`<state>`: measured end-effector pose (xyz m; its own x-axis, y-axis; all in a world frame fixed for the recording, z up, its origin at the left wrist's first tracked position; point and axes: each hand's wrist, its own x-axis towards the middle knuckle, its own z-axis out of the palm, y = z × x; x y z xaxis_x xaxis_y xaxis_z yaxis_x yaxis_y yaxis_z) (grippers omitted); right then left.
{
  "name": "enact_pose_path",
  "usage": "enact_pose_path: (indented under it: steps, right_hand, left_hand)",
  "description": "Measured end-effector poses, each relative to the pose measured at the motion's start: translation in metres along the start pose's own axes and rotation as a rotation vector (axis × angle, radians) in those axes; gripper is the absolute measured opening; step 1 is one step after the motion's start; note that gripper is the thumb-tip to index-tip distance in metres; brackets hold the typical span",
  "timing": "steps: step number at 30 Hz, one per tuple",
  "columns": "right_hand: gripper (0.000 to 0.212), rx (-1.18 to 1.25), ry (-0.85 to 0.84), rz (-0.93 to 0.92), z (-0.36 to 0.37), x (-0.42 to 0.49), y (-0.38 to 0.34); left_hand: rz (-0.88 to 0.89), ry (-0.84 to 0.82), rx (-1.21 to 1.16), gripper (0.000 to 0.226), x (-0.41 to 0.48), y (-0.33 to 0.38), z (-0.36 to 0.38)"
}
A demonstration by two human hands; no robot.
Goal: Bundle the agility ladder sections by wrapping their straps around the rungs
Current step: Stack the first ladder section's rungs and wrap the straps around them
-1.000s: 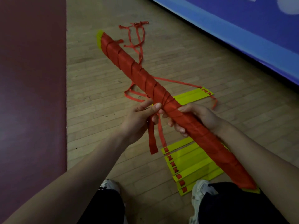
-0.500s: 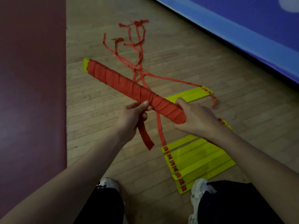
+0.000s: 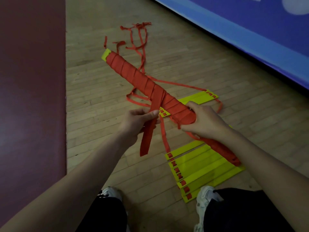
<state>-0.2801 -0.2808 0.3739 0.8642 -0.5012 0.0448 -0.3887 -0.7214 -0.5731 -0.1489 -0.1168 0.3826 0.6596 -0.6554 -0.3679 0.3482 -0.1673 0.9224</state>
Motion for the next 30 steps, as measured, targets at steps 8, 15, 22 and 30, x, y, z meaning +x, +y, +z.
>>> enact_pose_path:
  steps: [8, 15, 22, 30]
  right_hand:
    - [0.027, 0.460, -0.200, 0.090, -0.008, -0.005, -0.015]
    - [0.041, 0.738, -0.374, 0.120, -0.012, -0.005, -0.017]
    - [0.050, 1.022, -0.609, 0.124, -0.006, -0.008, -0.018]
    - [0.074, 1.223, -0.832, 0.151, 0.007, -0.010, -0.018]
  left_hand:
    - [-0.009, -0.065, -0.133, 0.006, 0.000, 0.004, -0.002]
    - [0.097, -0.145, -0.158, 0.010, -0.001, 0.012, -0.004]
    - [0.120, -0.156, -0.200, 0.018, -0.005, 0.013, -0.002]
    - [0.135, -0.241, -0.200, 0.013, -0.004, 0.015, -0.007]
